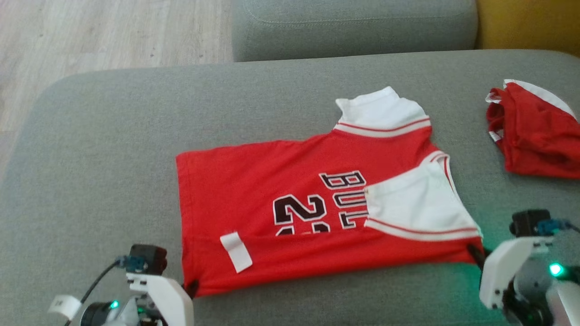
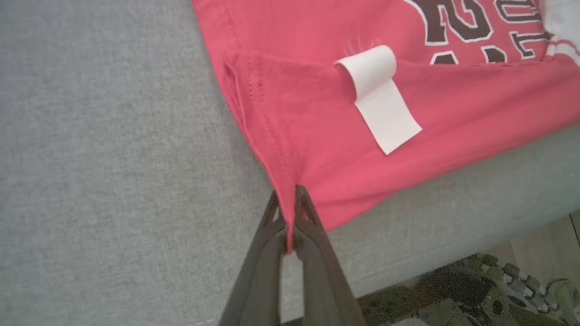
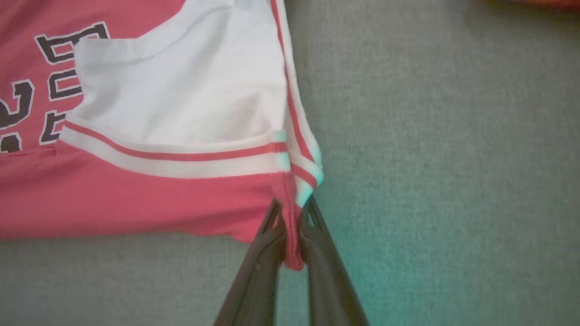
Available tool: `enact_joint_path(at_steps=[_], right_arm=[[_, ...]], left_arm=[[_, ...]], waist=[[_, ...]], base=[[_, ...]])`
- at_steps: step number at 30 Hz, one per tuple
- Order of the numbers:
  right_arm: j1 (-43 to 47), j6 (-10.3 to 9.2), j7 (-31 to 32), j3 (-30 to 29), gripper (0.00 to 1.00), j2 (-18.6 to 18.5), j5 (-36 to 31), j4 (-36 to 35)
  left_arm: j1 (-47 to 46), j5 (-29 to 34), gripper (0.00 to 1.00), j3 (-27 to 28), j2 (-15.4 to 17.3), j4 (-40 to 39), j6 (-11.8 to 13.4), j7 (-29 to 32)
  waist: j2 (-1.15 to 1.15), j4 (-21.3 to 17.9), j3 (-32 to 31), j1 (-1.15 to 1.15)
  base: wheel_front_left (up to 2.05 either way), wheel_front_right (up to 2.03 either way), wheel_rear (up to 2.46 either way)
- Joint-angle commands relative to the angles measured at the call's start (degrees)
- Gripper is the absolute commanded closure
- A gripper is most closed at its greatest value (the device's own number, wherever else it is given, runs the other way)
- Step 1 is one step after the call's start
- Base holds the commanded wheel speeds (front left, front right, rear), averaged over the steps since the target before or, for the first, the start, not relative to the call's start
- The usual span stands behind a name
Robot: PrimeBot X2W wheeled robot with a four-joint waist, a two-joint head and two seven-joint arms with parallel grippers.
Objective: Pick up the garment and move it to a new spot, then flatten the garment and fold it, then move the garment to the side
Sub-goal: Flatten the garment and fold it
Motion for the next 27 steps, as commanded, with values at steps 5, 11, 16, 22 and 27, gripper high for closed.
enact_joint_path(at_steps=[5, 11, 16, 22, 27], right_arm=[[5.91, 0.43, 4.66, -1.87, 1.0, -0.97, 0.07, -9.19], [10.36, 0.43, 7.84, -4.91, 0.29, 1.59, -1.33, -15.44], [10.66, 0.43, 8.07, -6.25, 0.0, 3.19, -2.66, -18.75], [5.33, 0.43, 3.67, -7.44, 0.0, 3.17, -1.55, -24.31], [-6.82, 0.43, -2.23, -7.71, 0.0, 2.88, -2.38, -21.25]], left_arm=[[0.14, -0.72, 1.0, 2.27, 3.62, -3.62, 1.62, 0.45], [1.56, -1.41, 1.0, 2.52, 4.37, -4.93, 2.45, 0.96], [0.98, -1.27, 0.0, 2.74, 5.17, -5.9, 2.64, 1.48], [-4.28, -1.31, 0.0, 6.4, 7.41, -7.93, 1.79, 0.71], [-14.04, -2.48, 0.0, 8.24, 7.64, -5.25, -2.53, 3.0]], waist=[[0.0, -0.48, 0.24, 0.0], [0.0, -1.02, 0.17, 0.0], [0.0, -1.07, -0.06, 0.0], [0.0, -0.94, 0.99, 0.0], [0.0, -0.5, 3.86, 0.0]], base=[[0.0, 0.0, 0.0], [0.0, 0.0, 0.0], [0.0, 0.0, 0.0], [0.0, 0.0, 0.0], [0.0, 0.0, 0.0]])
